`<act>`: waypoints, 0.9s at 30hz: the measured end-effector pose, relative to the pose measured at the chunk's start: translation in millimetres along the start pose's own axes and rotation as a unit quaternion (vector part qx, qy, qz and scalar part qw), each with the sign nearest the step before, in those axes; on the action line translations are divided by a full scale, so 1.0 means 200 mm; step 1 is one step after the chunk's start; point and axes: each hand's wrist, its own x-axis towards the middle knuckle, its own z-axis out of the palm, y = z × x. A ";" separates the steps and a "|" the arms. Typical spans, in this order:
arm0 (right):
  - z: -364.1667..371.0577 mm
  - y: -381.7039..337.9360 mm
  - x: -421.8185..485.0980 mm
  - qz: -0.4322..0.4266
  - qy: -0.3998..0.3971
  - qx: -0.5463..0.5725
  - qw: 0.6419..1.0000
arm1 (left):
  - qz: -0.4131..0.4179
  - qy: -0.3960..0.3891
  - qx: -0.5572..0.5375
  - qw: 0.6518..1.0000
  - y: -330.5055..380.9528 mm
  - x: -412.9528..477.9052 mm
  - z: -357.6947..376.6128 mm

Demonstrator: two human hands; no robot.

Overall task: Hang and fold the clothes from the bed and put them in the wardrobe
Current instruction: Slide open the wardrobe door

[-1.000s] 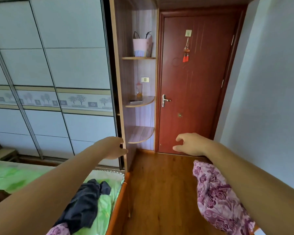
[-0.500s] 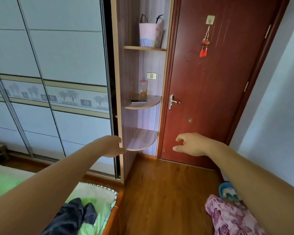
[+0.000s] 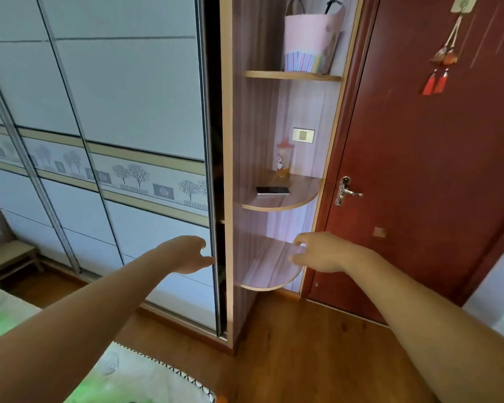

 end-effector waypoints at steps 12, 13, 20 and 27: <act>-0.07 -0.11 1.19 -0.174 -0.008 -0.031 0.984 | -0.133 0.006 -0.023 0.991 -0.28 0.75 0.02; -0.09 -0.13 1.29 -0.191 -0.016 -0.034 0.981 | -0.151 0.004 -0.029 0.988 -0.30 0.80 0.02; -0.12 -0.38 1.80 -0.286 -0.082 -0.041 0.954 | -0.262 0.014 -0.084 0.961 -0.51 0.89 0.08; -0.03 -0.74 2.08 -0.368 -0.115 -0.091 0.918 | -0.379 -0.003 -0.124 0.917 -0.75 0.73 0.16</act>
